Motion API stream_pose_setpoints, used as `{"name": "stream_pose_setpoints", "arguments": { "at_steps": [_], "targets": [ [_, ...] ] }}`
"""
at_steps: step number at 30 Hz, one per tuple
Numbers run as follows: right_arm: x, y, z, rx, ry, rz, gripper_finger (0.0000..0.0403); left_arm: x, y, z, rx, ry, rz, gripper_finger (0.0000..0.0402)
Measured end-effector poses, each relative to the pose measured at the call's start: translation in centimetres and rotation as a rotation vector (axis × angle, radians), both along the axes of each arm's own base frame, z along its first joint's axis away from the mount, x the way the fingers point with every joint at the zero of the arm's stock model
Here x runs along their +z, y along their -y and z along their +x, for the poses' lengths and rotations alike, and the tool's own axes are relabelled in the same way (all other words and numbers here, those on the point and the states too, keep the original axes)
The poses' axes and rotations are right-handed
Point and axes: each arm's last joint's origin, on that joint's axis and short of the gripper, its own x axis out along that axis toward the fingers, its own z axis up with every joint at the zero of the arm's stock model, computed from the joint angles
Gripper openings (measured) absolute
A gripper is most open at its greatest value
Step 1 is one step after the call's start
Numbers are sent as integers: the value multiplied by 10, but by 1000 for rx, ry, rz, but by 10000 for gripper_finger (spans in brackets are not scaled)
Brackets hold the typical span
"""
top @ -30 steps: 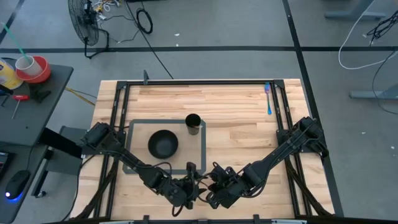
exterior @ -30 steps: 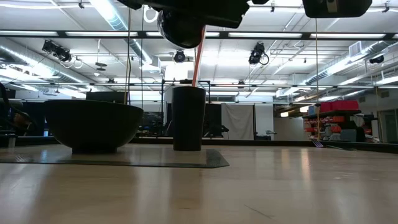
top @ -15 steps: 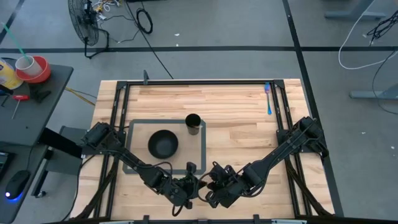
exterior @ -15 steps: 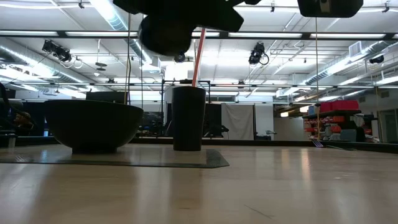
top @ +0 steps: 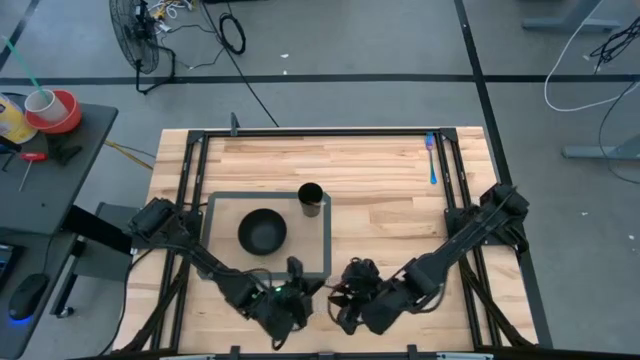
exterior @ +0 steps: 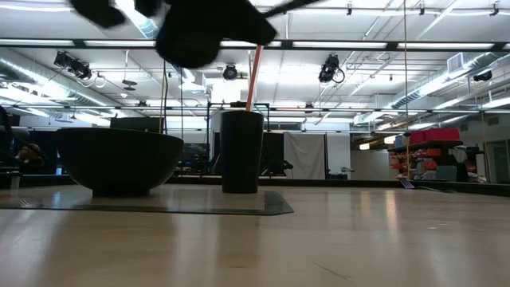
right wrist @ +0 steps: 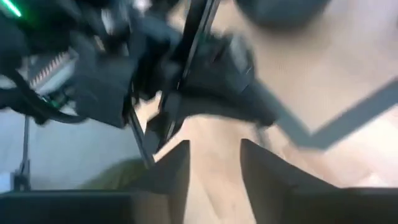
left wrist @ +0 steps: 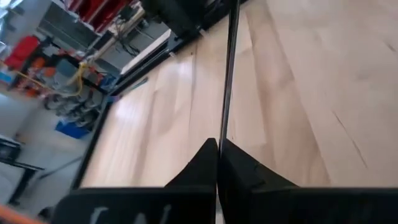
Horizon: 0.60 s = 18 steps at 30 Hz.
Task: Pick & Place Utensil
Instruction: Put the black spoon into the black bowl
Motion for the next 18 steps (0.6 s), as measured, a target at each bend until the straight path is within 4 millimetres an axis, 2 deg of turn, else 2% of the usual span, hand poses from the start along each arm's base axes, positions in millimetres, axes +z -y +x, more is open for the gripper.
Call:
{"name": "stream_pose_setpoints", "arguments": {
  "at_steps": [4,8,13,18],
  "targets": [
    [25,-5,-18,-16,127,-105,182,10,7,-23,10,-33,32,7],
    [39,-19,-35,19,213,-237,201,22,0,-53,94,-69,57,8],
    [36,-35,-43,74,243,-372,202,34,-21,-102,199,-64,-24,6],
    [19,-49,-28,157,263,-542,198,27,-41,-149,192,85,-134,6]
  ]
}}
